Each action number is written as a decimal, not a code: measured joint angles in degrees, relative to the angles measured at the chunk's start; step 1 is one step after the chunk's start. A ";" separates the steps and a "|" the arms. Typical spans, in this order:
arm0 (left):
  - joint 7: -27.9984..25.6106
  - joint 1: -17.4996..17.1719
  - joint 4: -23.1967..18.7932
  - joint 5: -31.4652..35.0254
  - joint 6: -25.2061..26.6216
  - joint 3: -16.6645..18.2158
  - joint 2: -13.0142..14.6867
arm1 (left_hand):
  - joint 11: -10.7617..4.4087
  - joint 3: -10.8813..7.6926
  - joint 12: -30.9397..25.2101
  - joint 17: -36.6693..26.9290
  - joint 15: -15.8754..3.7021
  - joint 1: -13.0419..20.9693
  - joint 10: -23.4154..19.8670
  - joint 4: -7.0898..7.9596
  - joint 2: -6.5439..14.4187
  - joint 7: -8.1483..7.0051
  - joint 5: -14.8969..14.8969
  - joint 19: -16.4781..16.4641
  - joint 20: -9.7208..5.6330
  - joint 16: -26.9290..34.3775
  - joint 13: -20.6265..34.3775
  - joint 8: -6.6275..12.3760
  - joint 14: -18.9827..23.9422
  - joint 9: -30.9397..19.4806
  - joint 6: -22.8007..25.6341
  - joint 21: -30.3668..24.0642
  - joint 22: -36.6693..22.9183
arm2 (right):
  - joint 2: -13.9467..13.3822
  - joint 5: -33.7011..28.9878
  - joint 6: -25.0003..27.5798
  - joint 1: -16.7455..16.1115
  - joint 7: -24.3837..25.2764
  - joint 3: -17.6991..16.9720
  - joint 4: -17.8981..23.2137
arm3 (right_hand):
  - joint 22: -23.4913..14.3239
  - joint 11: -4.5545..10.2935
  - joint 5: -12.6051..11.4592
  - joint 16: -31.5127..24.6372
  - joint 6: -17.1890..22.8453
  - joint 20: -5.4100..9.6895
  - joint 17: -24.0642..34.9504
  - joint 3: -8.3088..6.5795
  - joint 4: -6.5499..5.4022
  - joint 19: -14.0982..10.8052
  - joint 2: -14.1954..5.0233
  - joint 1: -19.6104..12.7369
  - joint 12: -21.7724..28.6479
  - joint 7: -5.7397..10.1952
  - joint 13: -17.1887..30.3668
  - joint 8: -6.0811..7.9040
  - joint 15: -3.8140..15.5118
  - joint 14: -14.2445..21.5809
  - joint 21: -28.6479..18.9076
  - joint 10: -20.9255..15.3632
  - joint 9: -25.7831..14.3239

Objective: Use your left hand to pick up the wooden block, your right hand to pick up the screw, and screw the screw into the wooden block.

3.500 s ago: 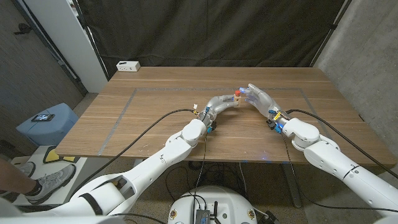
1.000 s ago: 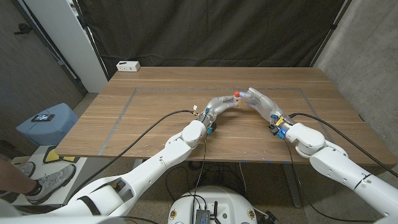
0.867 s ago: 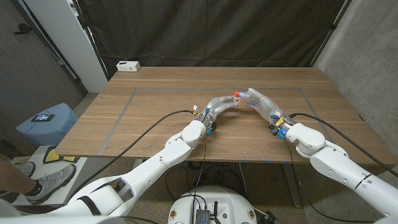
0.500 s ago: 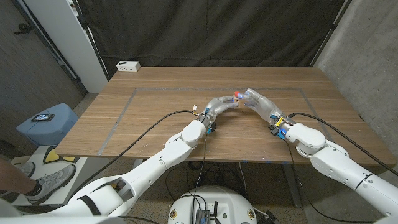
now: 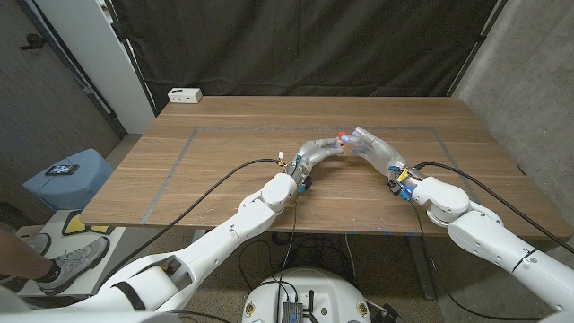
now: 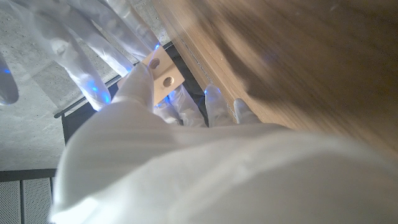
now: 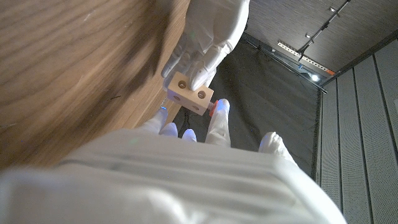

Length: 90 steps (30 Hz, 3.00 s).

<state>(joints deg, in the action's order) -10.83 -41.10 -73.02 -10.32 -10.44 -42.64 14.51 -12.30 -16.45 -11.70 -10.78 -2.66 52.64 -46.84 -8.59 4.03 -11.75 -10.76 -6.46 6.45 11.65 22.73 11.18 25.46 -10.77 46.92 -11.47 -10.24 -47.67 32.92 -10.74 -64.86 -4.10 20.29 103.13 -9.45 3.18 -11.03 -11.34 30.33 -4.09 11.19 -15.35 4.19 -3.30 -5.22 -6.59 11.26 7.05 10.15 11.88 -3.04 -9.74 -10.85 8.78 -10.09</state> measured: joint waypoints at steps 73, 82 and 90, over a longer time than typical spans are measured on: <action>0.04 -0.03 -0.75 0.86 0.34 -0.46 0.30 | 0.00 -0.02 0.00 0.00 0.00 0.11 0.00 0.02 -0.11 0.12 0.24 0.00 0.00 0.00 -0.16 0.00 0.00 -0.03 -0.12 0.00 0.00 | 2.69 0.65 -1.71 3.52 -2.32 0.98 -6.44 | 0.00 -0.52 0.00 -0.06 -8.26 -0.95 0.15 -0.32 0.32 0.76 0.71 0.71 -0.90 1.04 0.13 -2.40 -1.07 0.01 0.29 0.97 0.00; -0.07 -0.18 -1.03 0.89 0.31 -0.44 0.37 | 0.00 -0.02 0.00 0.00 0.00 0.09 0.00 0.02 -0.09 0.07 -0.06 0.00 0.00 0.00 -0.16 0.00 0.00 0.01 -0.07 0.00 0.00 | 2.75 0.86 -1.70 3.42 -2.71 1.09 -6.45 | 0.00 -0.52 0.00 -0.06 -8.03 -0.94 0.15 -0.32 0.32 0.76 0.77 0.77 -0.90 0.82 0.12 -1.91 -1.06 0.01 0.29 0.97 0.00; -0.13 -0.30 -1.27 0.91 0.31 -0.40 0.43 | 0.00 -0.02 0.00 0.00 0.00 0.04 0.00 0.02 -0.04 -0.01 -0.06 0.00 0.00 0.00 -0.16 0.00 0.00 -0.02 0.01 0.00 0.00 | 2.64 0.87 -1.83 2.83 -2.22 1.06 -5.93 | 0.00 -0.52 0.00 -0.06 -7.50 -0.94 0.15 -0.32 0.32 0.76 0.77 0.77 -0.90 0.73 0.12 -1.70 -1.06 0.01 0.29 0.97 0.00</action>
<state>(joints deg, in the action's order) -10.97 -41.40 -74.29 -9.41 -10.13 -43.04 14.94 -12.30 -16.47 -11.70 -10.78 -2.66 52.68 -46.84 -8.58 3.98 -11.76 -10.82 -6.46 6.45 11.65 22.57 11.18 25.46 -10.79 46.92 -11.47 -10.24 -45.03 33.79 -12.57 -62.03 -6.31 21.35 97.19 -9.45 2.66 -11.03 -11.40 22.83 -5.03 11.34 -15.67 4.50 -2.55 -4.45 -5.82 10.36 7.78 10.27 10.18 -4.10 -9.73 -10.57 9.74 -10.10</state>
